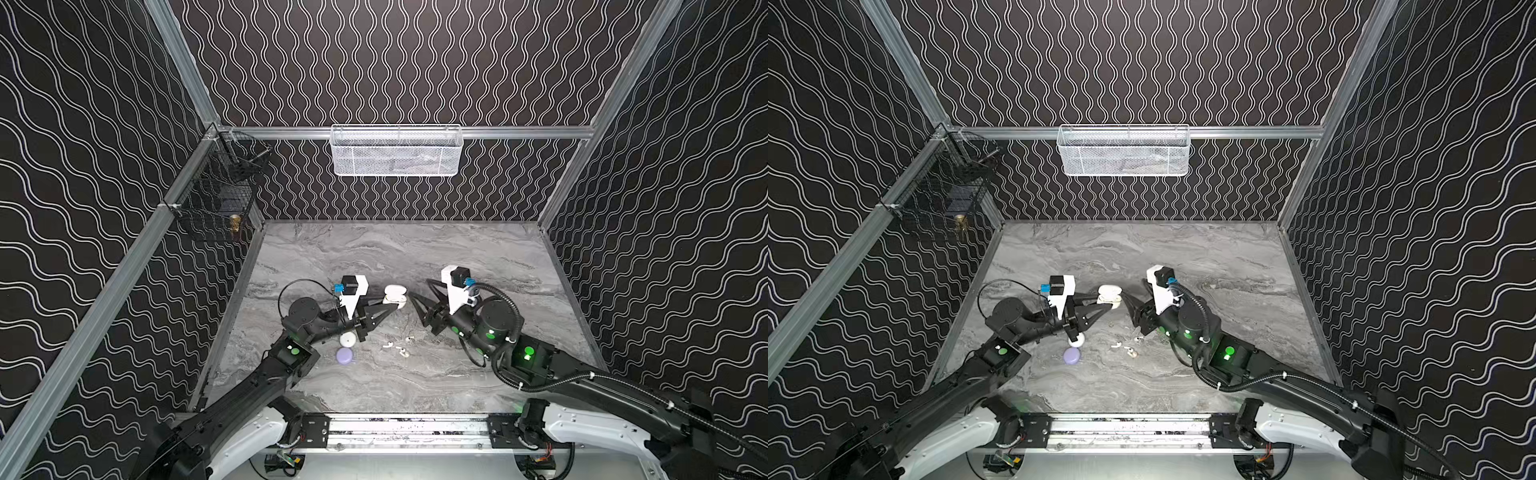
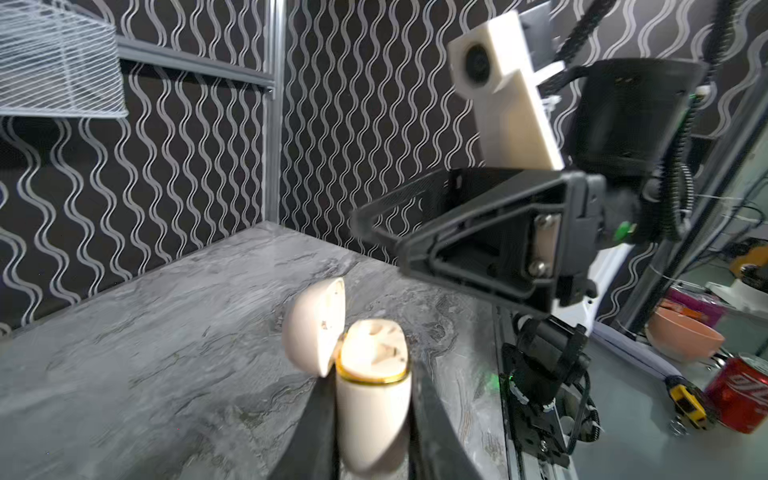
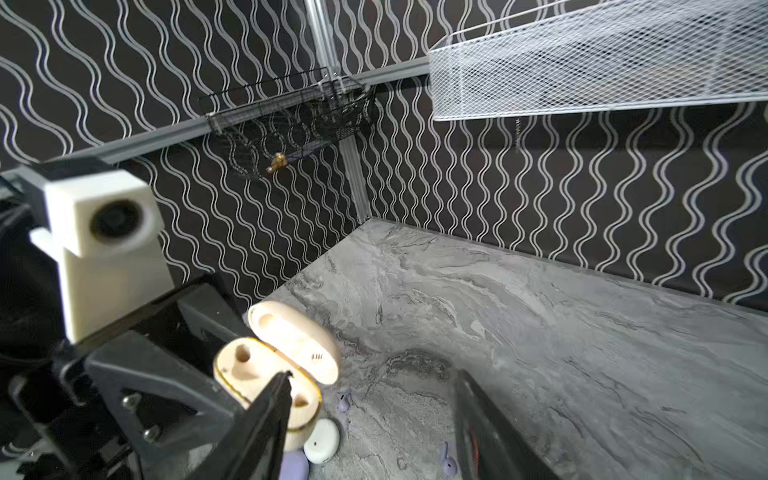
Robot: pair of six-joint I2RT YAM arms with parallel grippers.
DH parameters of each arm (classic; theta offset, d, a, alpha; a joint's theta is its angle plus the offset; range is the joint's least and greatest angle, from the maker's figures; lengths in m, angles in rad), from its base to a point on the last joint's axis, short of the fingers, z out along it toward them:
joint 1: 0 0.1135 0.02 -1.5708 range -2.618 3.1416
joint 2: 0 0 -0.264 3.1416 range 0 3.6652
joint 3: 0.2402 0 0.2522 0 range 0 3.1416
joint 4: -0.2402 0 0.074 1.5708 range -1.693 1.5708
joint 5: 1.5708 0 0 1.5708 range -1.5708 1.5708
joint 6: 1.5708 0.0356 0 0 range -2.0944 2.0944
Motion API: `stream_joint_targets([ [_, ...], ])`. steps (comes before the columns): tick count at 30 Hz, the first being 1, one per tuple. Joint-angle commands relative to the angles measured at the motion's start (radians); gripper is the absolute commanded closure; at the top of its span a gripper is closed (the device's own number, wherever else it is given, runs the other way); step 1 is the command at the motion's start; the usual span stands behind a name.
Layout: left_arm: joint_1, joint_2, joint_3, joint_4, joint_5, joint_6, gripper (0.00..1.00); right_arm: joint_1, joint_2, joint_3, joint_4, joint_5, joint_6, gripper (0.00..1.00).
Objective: Insert the wireless bluetooth earbuds into the charging case
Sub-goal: 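Draw the right gripper back from the case and swing it over the earbuds, then lower the right gripper onto the cream earbud and close on its stem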
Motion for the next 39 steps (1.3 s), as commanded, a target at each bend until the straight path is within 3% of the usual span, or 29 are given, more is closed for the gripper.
stream_joint_targets([
  [1, -0.002, -0.019, 0.015, -0.128, -0.176, 0.006, 1.00, -0.001, -0.041, 0.009, -0.151, 0.147, 0.141, 0.40],
  [4, -0.002, -0.009, -0.074, 0.007, -0.230, -0.037, 1.00, -0.004, -0.084, -0.014, -0.251, 0.209, 0.243, 0.43],
  [7, -0.004, 0.012, -0.112, 0.007, -0.281, 0.016, 1.00, -0.020, -0.111, -0.069, -0.316, 0.191, 0.338, 0.42],
  [11, -0.014, 0.048, -0.224, 0.146, -0.285, 0.120, 1.00, -0.098, -0.040, -0.129, -0.337, 0.010, 0.412, 0.41],
  [15, -0.014, 0.061, -0.267, 0.215, -0.292, 0.158, 1.00, -0.195, 0.150, -0.148, -0.310, -0.243, 0.417, 0.39],
  [22, -0.014, 0.130, -0.275, 0.309, -0.269, 0.187, 1.00, -0.200, 0.425, -0.065, -0.258, -0.380, 0.342, 0.33],
  [33, -0.014, 0.072, -0.281, 0.235, -0.360, 0.211, 1.00, -0.194, 0.687, 0.109, -0.331, -0.370, 0.269, 0.27],
  [39, -0.013, 0.000, -0.296, 0.188, -0.416, 0.224, 1.00, -0.164, 0.786, 0.182, -0.418, -0.328, 0.247, 0.30],
])
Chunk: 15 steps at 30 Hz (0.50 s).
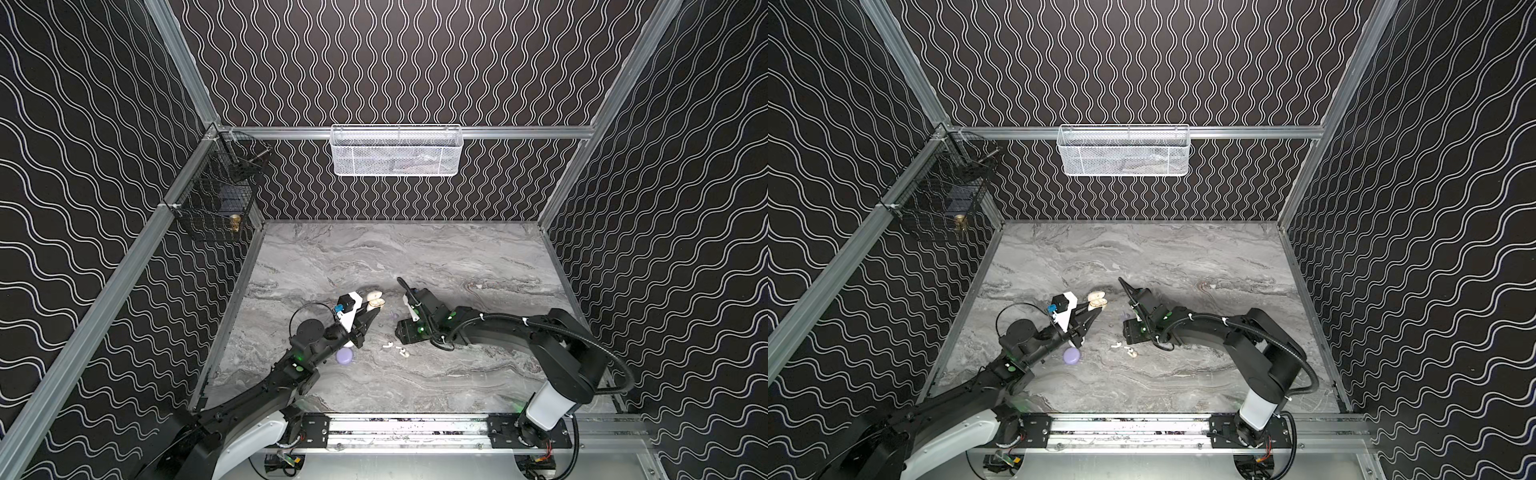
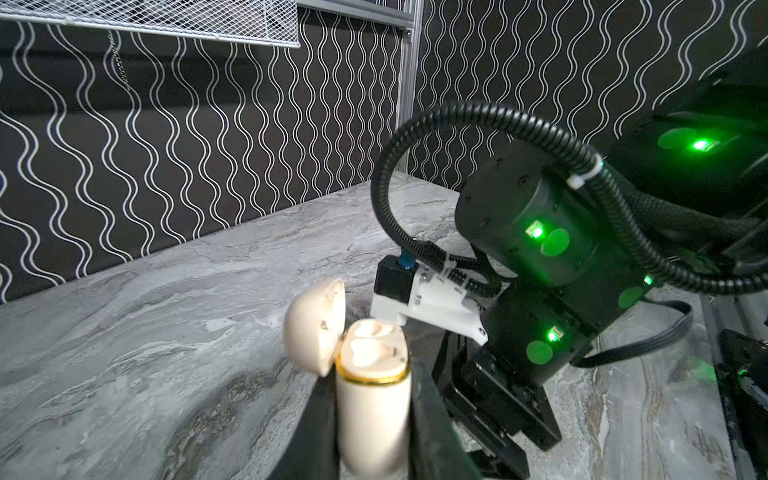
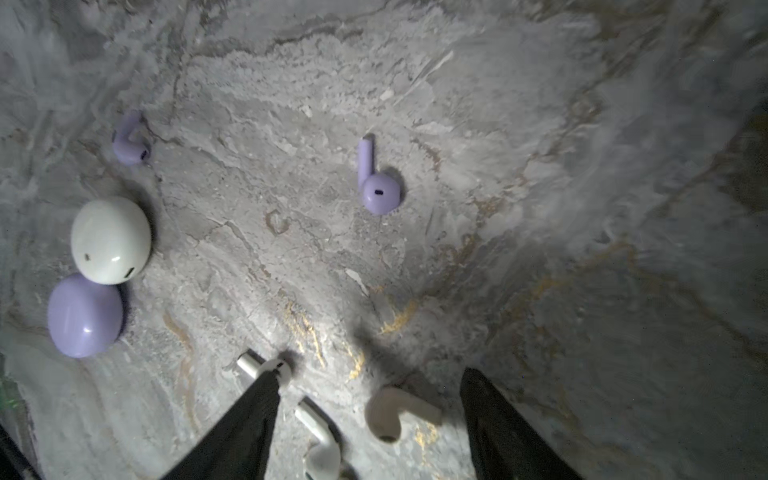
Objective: Insert the wireless bluetooth earbuds into the charging case
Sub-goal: 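Lower the right gripper onto the cream earbud and close on its stem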
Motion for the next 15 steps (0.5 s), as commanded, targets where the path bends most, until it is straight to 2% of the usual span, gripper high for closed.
stream_joint_targets([
  [1, 0.001, -0.024, -0.004, -0.013, -0.039, 0.021, 1.00, 0.016, 0.020, 0.024, -0.063, 0.042, -0.014, 0.30],
  [7, 0.000, -0.007, 0.005, -0.016, -0.030, 0.019, 1.00, 0.028, -0.002, -0.025, -0.032, 0.029, -0.004, 0.29],
  [15, 0.000, -0.021, 0.008, -0.036, -0.038, 0.025, 1.00, 0.053, -0.015, -0.046, -0.035, 0.038, 0.018, 0.36],
])
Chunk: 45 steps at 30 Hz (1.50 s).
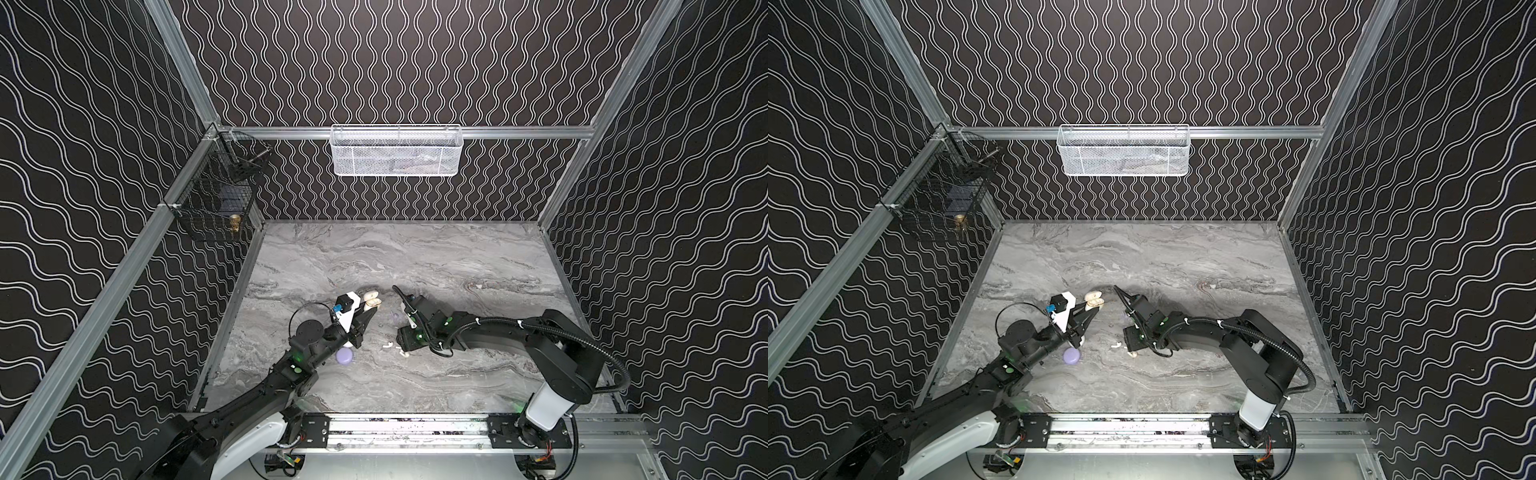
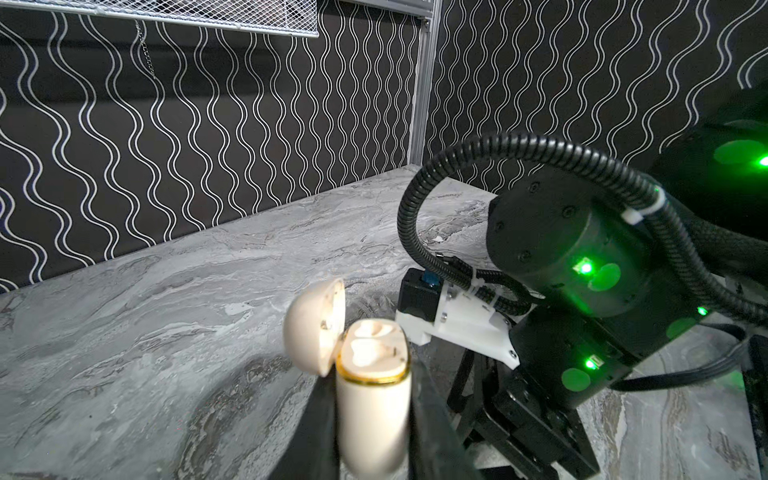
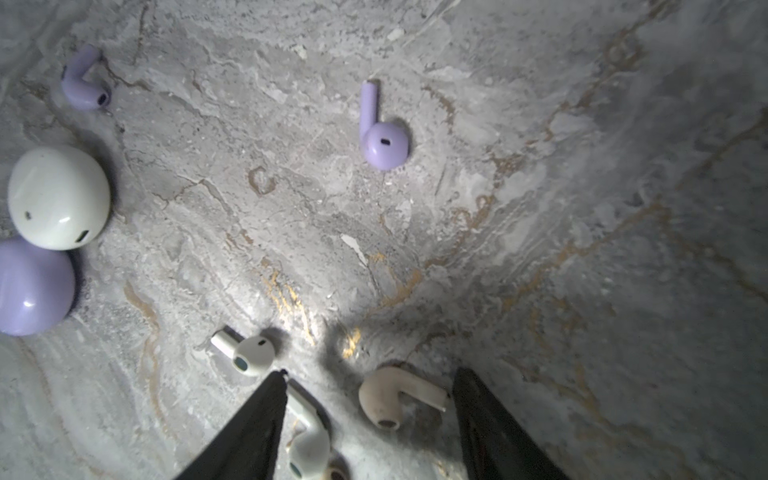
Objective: Insert the wireless bluetooth earbuds into the charging case
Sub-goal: 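Lower the right gripper onto the cream earbud and close on its stem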
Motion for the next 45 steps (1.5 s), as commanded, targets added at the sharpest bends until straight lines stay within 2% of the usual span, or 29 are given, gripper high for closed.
stream_joint_targets([
  [1, 0.001, -0.001, 0.009, 0.006, -0.006, 0.021, 1.00, 0.016, -0.007, -0.004, -0.039, -0.009, 0.032, 0.37],
  [8, 0.001, -0.004, 0.010, 0.000, -0.011, 0.021, 1.00, 0.049, -0.048, 0.005, -0.070, 0.022, 0.067, 0.46],
  [15, 0.001, -0.011, 0.010, -0.005, -0.018, 0.017, 1.00, 0.055, -0.076, 0.019, -0.116, 0.106, 0.082, 0.52],
  [22, 0.001, -0.021, 0.008, -0.015, -0.027, 0.021, 1.00, 0.065, 0.001, 0.103, -0.161, 0.120, 0.058, 0.54],
  [25, 0.000, -0.031, 0.003, -0.020, -0.042, 0.022, 1.00, 0.079, 0.037, 0.148, -0.204, 0.166, 0.060, 0.55],
  [36, 0.001, -0.040, 0.007, -0.040, -0.061, 0.018, 1.00, 0.102, 0.101, 0.187, -0.262, 0.232, 0.077, 0.59],
  [45, 0.000, -0.037, 0.005, -0.047, -0.085, 0.016, 1.00, 0.103, 0.137, 0.208, -0.285, 0.260, 0.095, 0.68],
])
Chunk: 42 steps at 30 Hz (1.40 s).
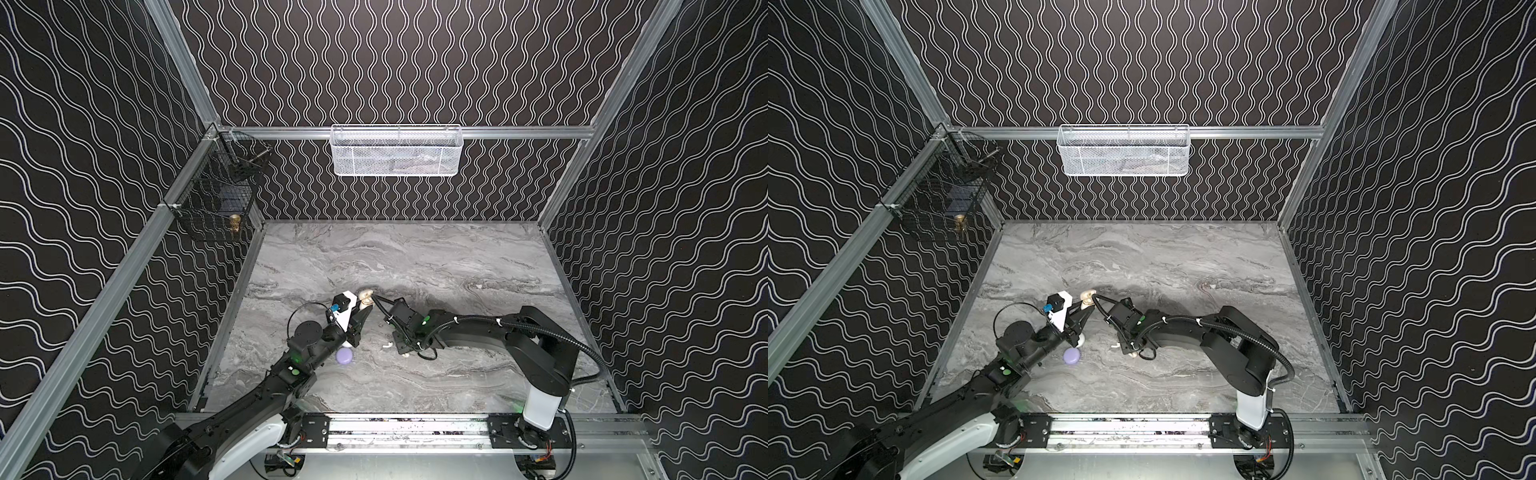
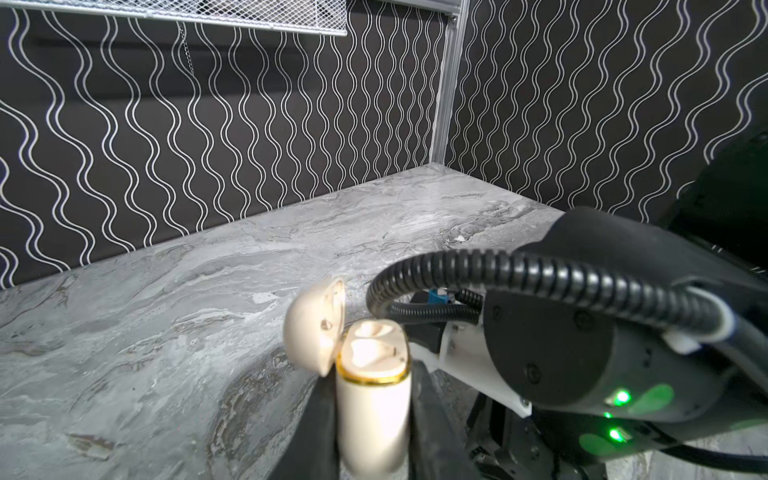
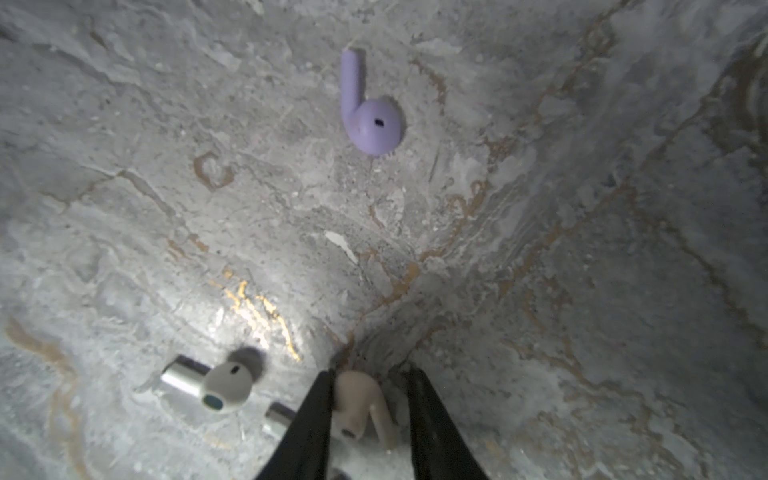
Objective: Insert the wireless bluetooth earbuds into the charging case
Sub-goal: 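Lower the right gripper onto the cream earbud and close on its stem, then lift the cream earbud with the right gripper toward the open case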
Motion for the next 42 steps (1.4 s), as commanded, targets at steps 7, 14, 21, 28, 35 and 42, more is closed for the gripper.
stream_joint_targets([
  [7, 0.000, -0.012, -0.001, 0.005, -0.026, 0.013, 1.00, 0.001, -0.011, -0.013, -0.030, 0.027, 0.036, 0.72],
  [14, 0.001, -0.010, 0.001, 0.006, -0.024, 0.014, 1.00, 0.003, -0.004, -0.010, -0.037, 0.016, 0.044, 0.62],
  [21, 0.000, -0.012, 0.000, 0.004, -0.024, 0.013, 1.00, 0.019, 0.003, 0.001, -0.047, 0.016, 0.055, 0.62],
  [28, 0.000, -0.021, -0.002, 0.001, -0.031, 0.010, 1.00, 0.024, 0.025, 0.012, -0.071, 0.034, 0.076, 0.71],
  [35, 0.000, -0.033, -0.008, 0.009, -0.025, 0.010, 1.00, 0.024, 0.007, 0.000, -0.041, 0.026, 0.108, 0.76],
  [42, 0.001, -0.038, -0.032, 0.072, 0.023, -0.001, 1.00, 0.023, -0.084, -0.025, 0.017, 0.041, 0.140, 0.82],
])
